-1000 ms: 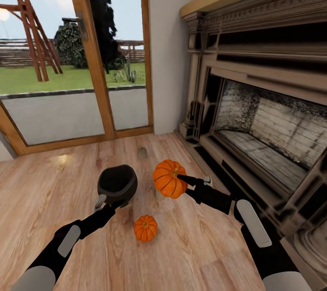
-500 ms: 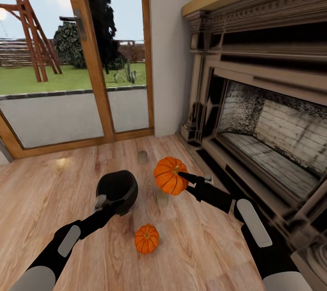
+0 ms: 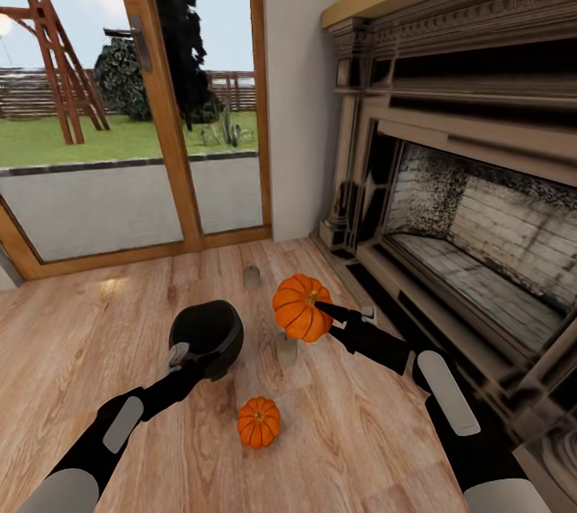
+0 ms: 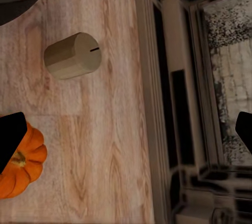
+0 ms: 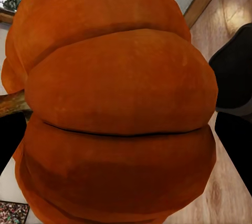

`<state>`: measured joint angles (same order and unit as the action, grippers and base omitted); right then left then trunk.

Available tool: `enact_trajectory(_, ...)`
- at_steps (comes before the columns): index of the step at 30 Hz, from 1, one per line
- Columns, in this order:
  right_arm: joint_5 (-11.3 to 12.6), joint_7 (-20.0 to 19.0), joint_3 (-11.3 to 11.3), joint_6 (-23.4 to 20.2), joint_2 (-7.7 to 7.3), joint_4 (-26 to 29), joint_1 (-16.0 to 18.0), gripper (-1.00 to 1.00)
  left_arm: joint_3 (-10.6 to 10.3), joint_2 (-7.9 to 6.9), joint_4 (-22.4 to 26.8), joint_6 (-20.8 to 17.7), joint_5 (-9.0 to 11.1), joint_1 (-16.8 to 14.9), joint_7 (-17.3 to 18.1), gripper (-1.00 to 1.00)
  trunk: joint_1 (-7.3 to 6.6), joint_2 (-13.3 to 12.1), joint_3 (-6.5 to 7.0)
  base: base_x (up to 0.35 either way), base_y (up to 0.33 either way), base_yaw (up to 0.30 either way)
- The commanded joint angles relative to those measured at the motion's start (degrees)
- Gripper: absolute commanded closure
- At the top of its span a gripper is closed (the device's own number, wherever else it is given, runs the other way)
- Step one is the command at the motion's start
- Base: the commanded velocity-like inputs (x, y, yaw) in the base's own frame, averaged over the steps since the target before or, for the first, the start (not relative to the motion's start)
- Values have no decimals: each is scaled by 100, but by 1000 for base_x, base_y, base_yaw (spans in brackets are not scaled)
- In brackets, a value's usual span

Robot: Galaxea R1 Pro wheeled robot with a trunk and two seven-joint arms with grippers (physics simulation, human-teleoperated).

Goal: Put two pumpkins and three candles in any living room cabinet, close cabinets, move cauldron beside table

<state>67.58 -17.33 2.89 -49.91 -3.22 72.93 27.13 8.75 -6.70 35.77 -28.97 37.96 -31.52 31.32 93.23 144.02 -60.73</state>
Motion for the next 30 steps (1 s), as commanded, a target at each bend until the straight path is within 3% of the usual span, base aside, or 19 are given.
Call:
enact_trajectory(1, -17, -23, 2, -8, -3, -6, 3, 100, 11, 7, 3, -56, 29, -3, 2, -100, -1, 2, -5, 0, 0, 0)
enact_trajectory(10, -3, -26, -6, 126, -3, -77, 3, 100, -32, 43, -121, -235, 19, 3, -50, -100, -1, 2, -5, 0, 0, 0)
enact_trajectory(13, -4, -25, 11, 220, -3, -87, 3, 100, -179, 97, -676, -245, -5, 3, -63, -100, -1, 2, -5, 0, 0, 0)
enact_trajectory(17, -15, -20, 18, 241, -3, -93, 3, 100, -220, 113, -1017, -228, -13, 5, -58, -100, -1, 2, -5, 0, 0, 0)
enact_trajectory(30, -25, -17, 38, 287, -3, -86, 3, 100, -248, 115, -1171, -203, -23, 1, -76, -100, -1, 2, -5, 0, 0, 0)
